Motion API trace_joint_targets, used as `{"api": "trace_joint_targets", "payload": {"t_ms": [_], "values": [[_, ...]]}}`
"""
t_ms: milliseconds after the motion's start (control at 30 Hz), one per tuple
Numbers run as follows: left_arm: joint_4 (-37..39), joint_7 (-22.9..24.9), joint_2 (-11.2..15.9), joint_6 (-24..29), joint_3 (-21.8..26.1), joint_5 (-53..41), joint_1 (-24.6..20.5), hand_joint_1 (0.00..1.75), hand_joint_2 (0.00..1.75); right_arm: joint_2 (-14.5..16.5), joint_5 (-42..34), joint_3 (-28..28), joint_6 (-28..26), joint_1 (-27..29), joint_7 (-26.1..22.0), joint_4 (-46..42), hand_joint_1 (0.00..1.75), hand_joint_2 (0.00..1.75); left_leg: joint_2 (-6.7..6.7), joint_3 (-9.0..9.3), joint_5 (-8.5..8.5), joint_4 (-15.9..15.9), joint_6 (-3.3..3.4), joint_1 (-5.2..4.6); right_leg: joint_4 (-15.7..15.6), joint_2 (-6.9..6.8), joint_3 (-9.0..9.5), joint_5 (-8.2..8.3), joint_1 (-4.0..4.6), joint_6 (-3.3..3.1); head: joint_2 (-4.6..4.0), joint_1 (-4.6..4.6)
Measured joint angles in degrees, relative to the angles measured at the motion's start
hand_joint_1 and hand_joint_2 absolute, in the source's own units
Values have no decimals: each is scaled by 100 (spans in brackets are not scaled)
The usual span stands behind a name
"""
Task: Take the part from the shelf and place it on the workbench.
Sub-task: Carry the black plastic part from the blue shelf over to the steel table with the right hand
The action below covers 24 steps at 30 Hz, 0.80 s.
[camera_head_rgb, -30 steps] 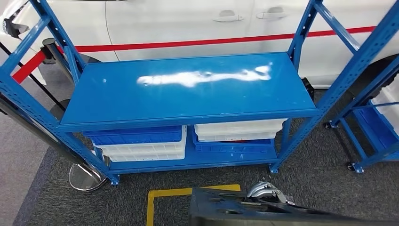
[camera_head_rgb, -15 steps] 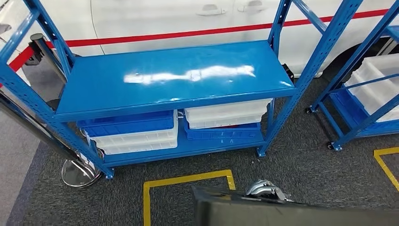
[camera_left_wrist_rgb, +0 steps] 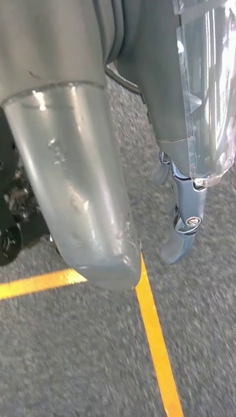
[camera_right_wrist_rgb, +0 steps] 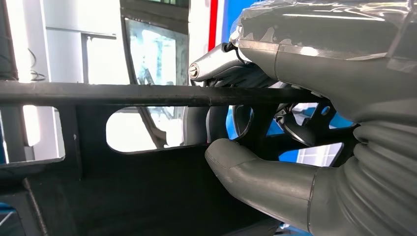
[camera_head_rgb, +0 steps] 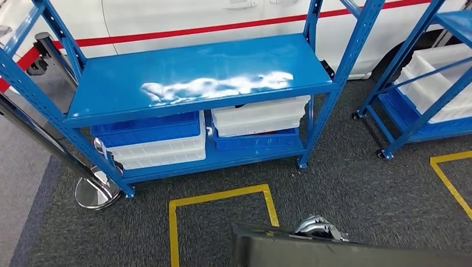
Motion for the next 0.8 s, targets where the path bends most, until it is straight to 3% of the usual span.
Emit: {"api": "trace_joint_targets", "payload": {"t_ms": [100,133,167,200,267,333,400,467,500,600,633,667,700,733,767,800], "values": [[0,8,-6,-21,5,-2,18,0,0,14,-7,-19,-1,22,2,0,175,175,-89,-241,-842,930,-59,21,14,7,-263,210,16,-84,0,-31],[0,10,-6,-26,6,-2,17,0,0,18,-9,-26,0,32,4,0,175,175,-94,-272,-963,1240,-66,22,32,19,-369,281,25,-84,0,-31],[0,11,-4,-31,8,-2,15,0,0,22,-11,-34,1,40,7,0,175,175,-96,-242,-948,1430,-66,22,57,31,-480,350,31,-78,0,-32],[0,12,-1,-34,9,-2,14,0,0,26,-11,-43,1,47,10,0,175,175,-98,-129,-815,1441,-62,22,89,45,-591,413,35,-68,0,-32],[-1,15,3,-43,9,-10,8,0,0,38,-11,-65,4,56,15,-3,175,175,-138,396,-524,868,-27,22,165,78,-795,526,35,-33,0,-33],[-3,20,7,-48,8,-23,-3,0,0,57,-11,-87,11,62,18,-13,175,175,-211,985,-565,15,29,3,233,107,-927,632,48,25,0,-33],[-4,27,10,-49,9,-39,-6,0,0,75,-11,-101,19,70,20,-23,175,175,-235,1179,-678,-361,91,-30,239,127,-964,740,51,97,0,-36],[-4,27,9,-53,10,-55,-6,0,0,87,-11,-114,27,93,22,-39,175,175,-187,1098,-577,-381,177,-22,237,148,-993,774,34,172,0,-36],[-4,21,8,-58,11,-61,-8,0,0,92,-11,-121,32,106,23,-48,175,175,-157,1039,-513,-393,229,-13,320,150,-1037,644,26,200,0,-27],[-4,4,9,-61,15,-62,-5,0,0,96,-6,-154,57,130,22,-58,175,175,-54,806,-335,-408,315,-3,1130,132,-1268,-169,1,265,0,7],[-4,4,9,-56,16,-62,0,0,0,97,-4,-167,64,137,22,-59,175,175,-10,724,-276,-403,316,-5,1478,127,-1331,-304,-6,289,0,9],[-4,5,10,-50,16,-63,5,0,0,97,-4,-180,68,145,22,-59,175,175,40,641,-219,-395,311,-7,1740,118,-1348,-282,-13,308,0,9],[-4,6,10,-46,16,-65,7,0,0,97,-4,-192,69,154,22,-59,175,175,92,559,-168,-384,301,-10,1853,102,-1294,-140,-17,318,0,10],[-4,6,10,-45,16,-67,7,0,0,97,-4,-203,69,162,22,-60,175,175,141,487,-125,-366,286,-12,1761,68,-1136,45,-19,314,0,9],[-4,5,10,-45,17,-68,5,0,0,99,-4,-213,68,170,22,-61,175,175,187,434,-91,-342,267,-15,1461,-4,-863,173,-15,294,0,9],[-4,5,9,-47,17,-67,7,0,0,103,-4,-219,68,176,22,-64,175,175,228,391,-69,-311,246,-26,1020,-112,-523,174,2,264,0,10]]}}
